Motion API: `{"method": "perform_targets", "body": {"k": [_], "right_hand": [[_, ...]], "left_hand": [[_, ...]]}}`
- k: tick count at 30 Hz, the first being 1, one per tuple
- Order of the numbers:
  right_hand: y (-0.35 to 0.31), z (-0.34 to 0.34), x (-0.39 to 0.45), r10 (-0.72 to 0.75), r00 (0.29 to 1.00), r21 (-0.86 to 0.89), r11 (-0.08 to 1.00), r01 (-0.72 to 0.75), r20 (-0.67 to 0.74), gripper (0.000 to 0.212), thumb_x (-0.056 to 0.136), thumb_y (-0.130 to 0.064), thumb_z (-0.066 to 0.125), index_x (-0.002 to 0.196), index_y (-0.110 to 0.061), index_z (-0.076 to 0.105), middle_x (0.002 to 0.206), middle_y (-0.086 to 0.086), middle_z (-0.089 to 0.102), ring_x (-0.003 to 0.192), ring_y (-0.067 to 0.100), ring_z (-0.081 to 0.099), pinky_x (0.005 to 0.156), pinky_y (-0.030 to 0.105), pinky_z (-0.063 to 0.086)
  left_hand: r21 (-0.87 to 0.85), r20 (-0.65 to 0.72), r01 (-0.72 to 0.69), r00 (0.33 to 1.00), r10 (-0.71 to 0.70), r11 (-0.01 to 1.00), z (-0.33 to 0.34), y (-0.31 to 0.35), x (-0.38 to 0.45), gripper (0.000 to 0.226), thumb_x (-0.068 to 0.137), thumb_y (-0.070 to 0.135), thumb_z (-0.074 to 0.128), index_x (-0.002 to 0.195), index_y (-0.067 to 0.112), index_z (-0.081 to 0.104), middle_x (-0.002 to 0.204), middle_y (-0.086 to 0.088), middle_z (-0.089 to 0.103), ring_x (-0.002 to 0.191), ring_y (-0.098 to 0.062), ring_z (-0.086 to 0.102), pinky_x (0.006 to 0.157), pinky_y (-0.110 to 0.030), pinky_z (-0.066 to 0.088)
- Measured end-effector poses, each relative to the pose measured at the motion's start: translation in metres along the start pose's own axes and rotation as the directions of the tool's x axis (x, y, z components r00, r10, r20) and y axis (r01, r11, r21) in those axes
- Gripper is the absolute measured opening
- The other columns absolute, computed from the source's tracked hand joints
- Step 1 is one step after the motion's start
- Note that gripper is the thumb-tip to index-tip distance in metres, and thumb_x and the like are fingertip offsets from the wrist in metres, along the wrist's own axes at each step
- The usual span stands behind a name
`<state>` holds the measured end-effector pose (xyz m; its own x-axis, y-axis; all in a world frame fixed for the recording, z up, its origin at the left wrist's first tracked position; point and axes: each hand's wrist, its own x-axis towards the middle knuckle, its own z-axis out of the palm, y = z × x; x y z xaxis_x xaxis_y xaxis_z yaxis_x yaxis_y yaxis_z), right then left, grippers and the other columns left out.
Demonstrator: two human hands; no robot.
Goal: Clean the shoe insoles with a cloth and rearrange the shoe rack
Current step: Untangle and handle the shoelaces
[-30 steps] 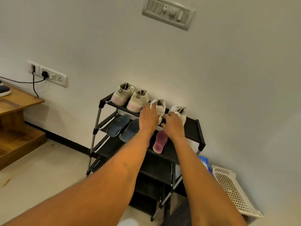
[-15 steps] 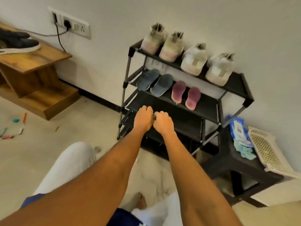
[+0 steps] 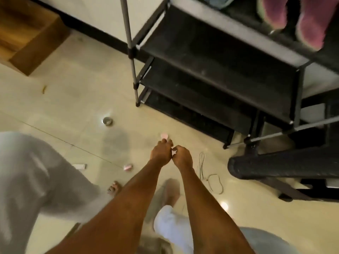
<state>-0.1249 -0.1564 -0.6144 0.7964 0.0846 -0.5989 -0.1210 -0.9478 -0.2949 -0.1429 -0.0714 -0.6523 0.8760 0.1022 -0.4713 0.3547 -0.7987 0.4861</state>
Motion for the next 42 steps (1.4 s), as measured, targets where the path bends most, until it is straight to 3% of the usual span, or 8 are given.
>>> {"method": "perform_targets", "body": {"k": [6, 11, 15, 19, 23, 27, 34, 42], "right_hand": [[0.072, 0.075, 0.078, 0.116, 0.991, -0.173, 0.980, -0.103, 0.069, 0.035, 0.090, -0.007, 0.053, 0.125, -0.008, 0.051, 0.129, 0.013, 0.046, 0.122, 0.027, 0.044, 0.093, 0.036, 0.046], [0.104, 0.112, 0.105, 0.107, 0.993, -0.234, 0.965, -0.117, -0.056, 0.044, 0.085, -0.012, 0.061, 0.126, -0.007, 0.045, 0.125, 0.013, 0.043, 0.117, 0.027, 0.041, 0.087, 0.035, 0.048], [0.111, 0.120, 0.104, 0.029, 0.990, -0.310, 0.948, -0.071, -0.139, 0.026, 0.092, -0.019, 0.055, 0.117, -0.011, 0.057, 0.118, 0.010, 0.052, 0.111, 0.027, 0.047, 0.084, 0.035, 0.043], [0.106, 0.100, 0.087, 0.003, 1.000, -0.299, 0.954, -0.005, -0.007, 0.024, 0.094, -0.023, 0.051, 0.114, -0.014, 0.059, 0.116, 0.009, 0.058, 0.112, 0.028, 0.049, 0.088, 0.038, 0.042], [0.091, 0.041, 0.045, 0.009, 0.997, -0.064, 0.998, -0.003, 0.082, 0.021, 0.094, -0.023, 0.046, 0.110, -0.016, 0.059, 0.113, 0.010, 0.065, 0.106, 0.031, 0.058, 0.086, 0.034, 0.045], [0.071, -0.041, -0.017, -0.035, 0.999, 0.022, 0.999, 0.036, -0.026, 0.023, 0.093, -0.015, 0.045, 0.110, -0.015, 0.061, 0.112, 0.009, 0.066, 0.104, 0.029, 0.060, 0.079, 0.028, 0.044], [0.041, -0.161, -0.132, -0.108, 0.972, 0.144, 0.980, 0.140, -0.209, 0.004, 0.089, -0.022, 0.059, 0.085, -0.019, 0.059, 0.097, 0.007, 0.066, 0.094, 0.025, 0.060, 0.076, 0.032, 0.045], [-0.006, -0.268, -0.282, -0.251, 0.764, 0.218, 0.864, 0.454, -0.594, 0.007, 0.085, -0.012, 0.062, 0.088, -0.018, 0.058, 0.066, -0.011, 0.056, 0.067, 0.008, 0.055, 0.061, 0.023, 0.042]], "left_hand": [[0.078, 0.157, -0.127, 0.981, 0.114, 0.989, 0.090, -0.041, 0.054, 0.035, 0.094, 0.011, 0.047, 0.130, 0.010, 0.047, 0.126, -0.012, 0.049, 0.116, -0.028, 0.048, 0.093, -0.039, 0.047], [0.041, 0.085, -0.150, 0.986, 0.146, 0.988, 0.121, -0.052, 0.072, 0.030, 0.094, 0.011, 0.046, 0.124, 0.010, 0.052, 0.120, -0.010, 0.053, 0.110, -0.027, 0.050, 0.086, -0.038, 0.047], [0.048, 0.053, -0.200, 0.979, 0.197, 0.979, 0.128, -0.049, 0.064, 0.034, 0.094, 0.005, 0.040, 0.126, 0.008, 0.051, 0.124, -0.009, 0.051, 0.112, -0.025, 0.047, 0.082, -0.034, 0.045], [0.058, 0.018, -0.231, 0.973, 0.231, 0.971, 0.117, -0.037, 0.046, 0.040, 0.092, 0.003, 0.044, 0.131, 0.009, 0.050, 0.129, -0.009, 0.048, 0.118, -0.025, 0.043, 0.083, -0.034, 0.046], [0.055, 0.046, -0.326, 0.945, 0.324, 0.944, 0.076, -0.005, 0.022, 0.046, 0.091, 0.004, 0.049, 0.136, 0.008, 0.047, 0.136, -0.011, 0.051, 0.126, -0.026, 0.043, 0.099, -0.031, 0.037], [-0.006, 0.094, -0.360, 0.929, 0.359, 0.933, 0.013, 0.045, -0.016, 0.031, 0.093, 0.006, 0.048, 0.121, 0.010, 0.059, 0.110, -0.011, 0.068, 0.100, -0.031, 0.061, 0.083, -0.034, 0.048], [-0.110, 0.065, -0.367, 0.925, 0.375, 0.924, -0.116, 0.135, -0.093, 0.026, 0.086, 0.004, 0.051, 0.101, 0.009, 0.071, 0.097, -0.010, 0.070, 0.090, -0.023, 0.064, 0.084, -0.031, 0.050], [-0.299, -0.040, -0.536, 0.834, 0.551, 0.790, -0.262, 0.216, -0.214, 0.018, 0.096, 0.003, 0.045, 0.091, 0.004, 0.062, 0.071, -0.004, 0.063, 0.068, -0.014, 0.061, 0.075, -0.027, 0.053]]}}
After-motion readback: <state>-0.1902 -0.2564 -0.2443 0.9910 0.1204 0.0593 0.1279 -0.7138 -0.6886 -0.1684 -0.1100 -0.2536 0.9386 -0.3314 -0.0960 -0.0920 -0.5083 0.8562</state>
